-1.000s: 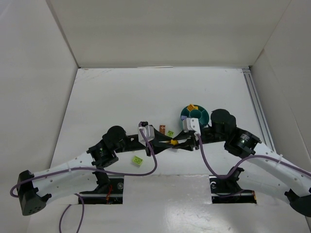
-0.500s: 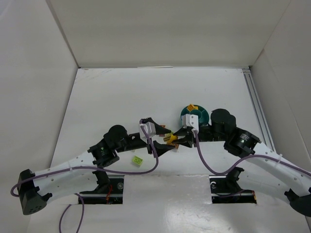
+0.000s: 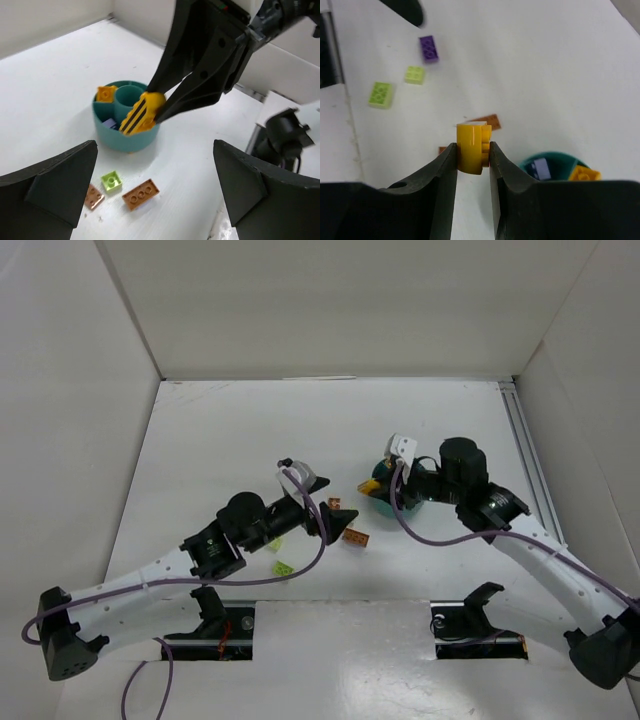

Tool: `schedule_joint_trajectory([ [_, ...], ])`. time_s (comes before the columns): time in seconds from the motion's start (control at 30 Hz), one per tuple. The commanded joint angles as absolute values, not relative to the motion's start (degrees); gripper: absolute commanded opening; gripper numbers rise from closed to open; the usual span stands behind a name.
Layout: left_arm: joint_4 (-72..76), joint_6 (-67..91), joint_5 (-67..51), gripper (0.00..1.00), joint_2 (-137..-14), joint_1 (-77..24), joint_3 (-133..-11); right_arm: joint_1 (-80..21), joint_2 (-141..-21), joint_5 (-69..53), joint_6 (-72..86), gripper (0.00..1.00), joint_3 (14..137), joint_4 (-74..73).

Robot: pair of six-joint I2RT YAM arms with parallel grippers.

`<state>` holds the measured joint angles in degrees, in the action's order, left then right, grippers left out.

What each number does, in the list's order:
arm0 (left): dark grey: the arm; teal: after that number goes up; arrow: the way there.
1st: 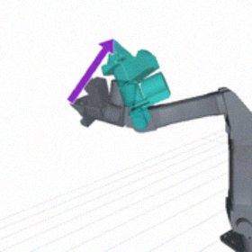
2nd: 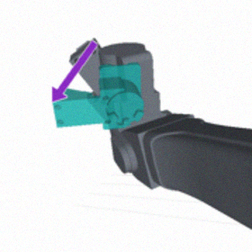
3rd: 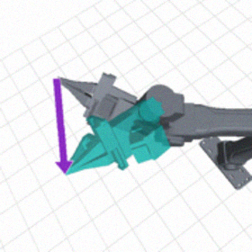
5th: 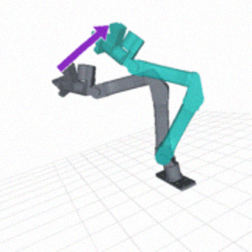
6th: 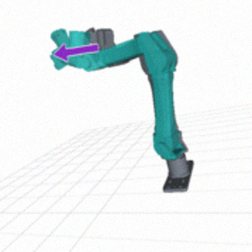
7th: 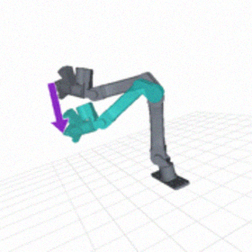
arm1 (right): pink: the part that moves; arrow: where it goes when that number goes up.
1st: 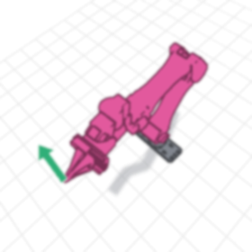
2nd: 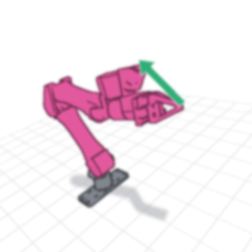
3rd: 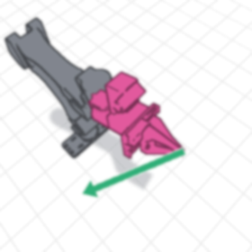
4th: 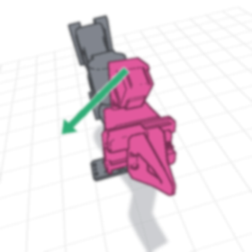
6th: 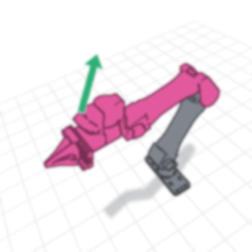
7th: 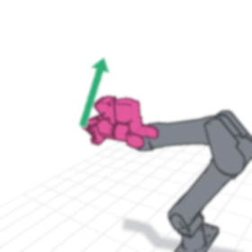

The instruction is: Sort the legos into containers by color

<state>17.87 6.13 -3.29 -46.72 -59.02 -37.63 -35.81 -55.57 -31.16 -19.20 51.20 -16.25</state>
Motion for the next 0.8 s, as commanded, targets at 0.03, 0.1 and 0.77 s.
schedule_joint_trajectory([
  [0.03, 13.91, 12.03, 10.27, 1.0, -48.16, -57.31, -42.44, -26.65, -59.67, -36.2, -19.16, 0.0, 53.44, -13.97],
  [0.1, 11.18, 14.49, 10.81, 1.0, -49.56, -55.73, -44.46, -21.57, -61.34, -36.21, -19.16, 0.0, 54.22, -14.67],
  [0.77, 2.46, 21.97, -6.33, 1.0, -64.95, -37.79, -55.9, -4.57, -75.94, -33.3, -20.3, 0.0, 60.64, -13.54],
])
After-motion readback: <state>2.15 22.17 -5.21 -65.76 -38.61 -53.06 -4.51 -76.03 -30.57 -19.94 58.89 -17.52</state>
